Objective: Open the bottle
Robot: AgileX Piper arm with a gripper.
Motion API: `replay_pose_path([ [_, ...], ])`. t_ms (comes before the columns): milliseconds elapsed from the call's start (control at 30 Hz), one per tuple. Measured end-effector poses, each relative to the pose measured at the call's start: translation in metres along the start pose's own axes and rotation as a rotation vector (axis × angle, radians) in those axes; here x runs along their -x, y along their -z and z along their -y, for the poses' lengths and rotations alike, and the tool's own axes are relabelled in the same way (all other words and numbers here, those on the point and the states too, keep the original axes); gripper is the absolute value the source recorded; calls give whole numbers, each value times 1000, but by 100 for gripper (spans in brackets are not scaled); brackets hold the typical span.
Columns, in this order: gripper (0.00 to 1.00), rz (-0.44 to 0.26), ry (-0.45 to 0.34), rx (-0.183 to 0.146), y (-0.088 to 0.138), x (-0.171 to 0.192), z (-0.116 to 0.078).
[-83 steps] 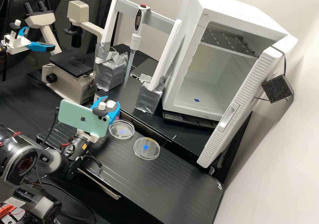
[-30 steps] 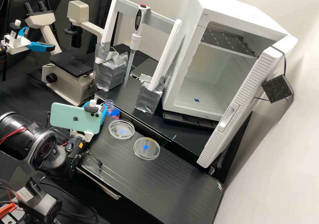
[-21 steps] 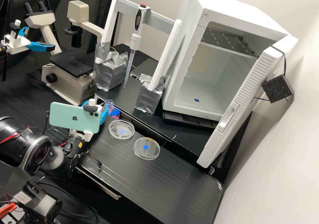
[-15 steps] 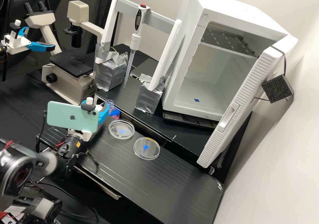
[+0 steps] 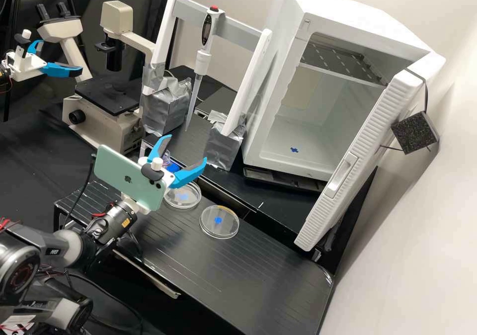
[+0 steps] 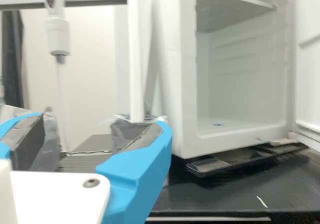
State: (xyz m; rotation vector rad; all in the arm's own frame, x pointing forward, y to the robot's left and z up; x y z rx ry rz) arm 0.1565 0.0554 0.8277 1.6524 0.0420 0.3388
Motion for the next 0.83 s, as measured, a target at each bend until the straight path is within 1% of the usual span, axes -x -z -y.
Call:
replay_pose_path([
  [67, 100, 16, 1, -20, -4, -2, 0],
  [133, 100, 26, -9, -31, -5, -6, -3],
  [233, 100, 23, -21, -29, -5, -14, -6],
  [333, 100, 20, -38, -19, -5, -21, -9],
  [467, 100, 17, -41, -10, -5, -25, -11],
  [567, 100, 12, -39, -21, -6, -28, -11],
  [700, 100, 15, -39, -20, -7, -31, -12],
  [833, 100, 16, -42, -37, -7, -31, -12],
])
